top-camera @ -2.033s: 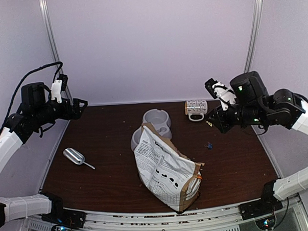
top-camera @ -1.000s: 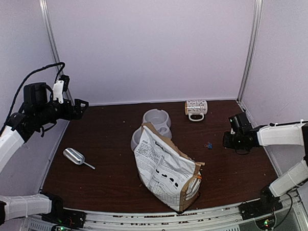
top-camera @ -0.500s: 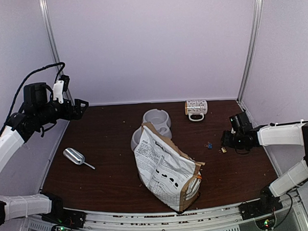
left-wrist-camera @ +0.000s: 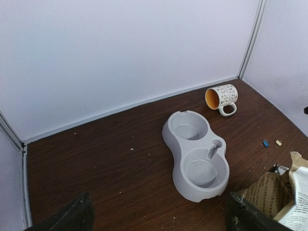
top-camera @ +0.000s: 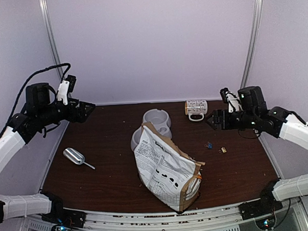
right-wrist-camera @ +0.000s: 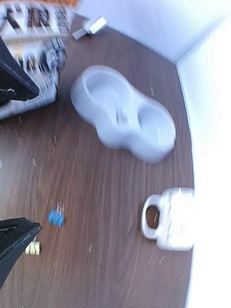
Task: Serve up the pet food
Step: Adjust the pet food bag at the center of the board.
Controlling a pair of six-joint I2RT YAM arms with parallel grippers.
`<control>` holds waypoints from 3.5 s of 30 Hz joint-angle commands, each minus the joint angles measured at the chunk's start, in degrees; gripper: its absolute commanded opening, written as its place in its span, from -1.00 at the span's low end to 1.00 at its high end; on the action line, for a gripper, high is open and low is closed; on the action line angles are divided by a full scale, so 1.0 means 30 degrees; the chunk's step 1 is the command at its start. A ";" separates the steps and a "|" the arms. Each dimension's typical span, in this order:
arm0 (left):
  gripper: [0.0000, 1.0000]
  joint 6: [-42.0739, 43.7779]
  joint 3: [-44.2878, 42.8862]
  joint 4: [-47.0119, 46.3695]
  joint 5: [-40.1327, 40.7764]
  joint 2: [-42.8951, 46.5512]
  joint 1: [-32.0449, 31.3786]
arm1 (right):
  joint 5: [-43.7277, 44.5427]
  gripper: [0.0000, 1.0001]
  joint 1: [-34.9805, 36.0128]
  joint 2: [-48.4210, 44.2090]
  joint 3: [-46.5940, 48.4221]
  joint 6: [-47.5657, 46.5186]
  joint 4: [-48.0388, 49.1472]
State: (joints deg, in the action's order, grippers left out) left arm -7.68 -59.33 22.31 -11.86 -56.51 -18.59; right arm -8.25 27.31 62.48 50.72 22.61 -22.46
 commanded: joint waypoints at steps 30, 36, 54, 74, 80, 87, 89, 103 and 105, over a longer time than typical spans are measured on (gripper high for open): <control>0.95 -0.0142 -0.0127 -0.0199 0.1169 0.0666 -0.0057 | 1.0903 0.51 1.6020 1.2995 2.0237 -0.0978 -1.6669; 0.95 -0.0164 -0.0172 -0.0170 0.1149 0.0615 -0.0064 | 0.9528 -0.45 1.6083 1.3239 2.0110 -0.0644 -1.5326; 0.95 -0.0175 -0.0137 -0.0142 0.1257 0.0483 -0.0058 | 1.3089 -1.00 1.3375 1.3301 1.9953 0.2110 -0.7163; 0.95 -0.0135 -0.0047 -0.0142 0.1533 0.0219 -0.0072 | 0.8111 0.63 1.2156 0.7916 1.4168 0.0027 -0.1588; 0.96 -0.0135 -0.0046 -0.0141 0.1582 0.0124 -0.0065 | 0.3708 0.93 1.0746 0.3079 0.8891 0.1661 0.1408; 0.95 -0.0211 -0.0041 -0.0166 0.1575 0.0031 -0.0064 | 0.1685 0.97 1.0408 -0.0709 0.3638 0.5087 0.2755; 0.96 -0.0219 -0.0055 -0.0167 0.1525 0.0001 -0.0056 | 0.0250 0.99 1.0499 -0.1068 0.2166 0.6637 0.4308; 0.95 -0.0272 -0.0056 -0.0169 0.1488 0.0197 -0.0073 | -0.1042 0.99 1.2108 -0.0403 -0.0286 1.0525 0.8043; 0.95 -0.0252 -0.0038 -0.0170 0.1491 0.0219 -0.0069 | -0.1493 0.98 1.2109 -0.0231 -0.0136 1.0631 0.8568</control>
State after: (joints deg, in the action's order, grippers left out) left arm -8.19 -59.33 22.81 -7.60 -56.34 -18.65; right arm -10.28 63.31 61.10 49.71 52.38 -1.69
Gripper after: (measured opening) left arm 0.977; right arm 0.996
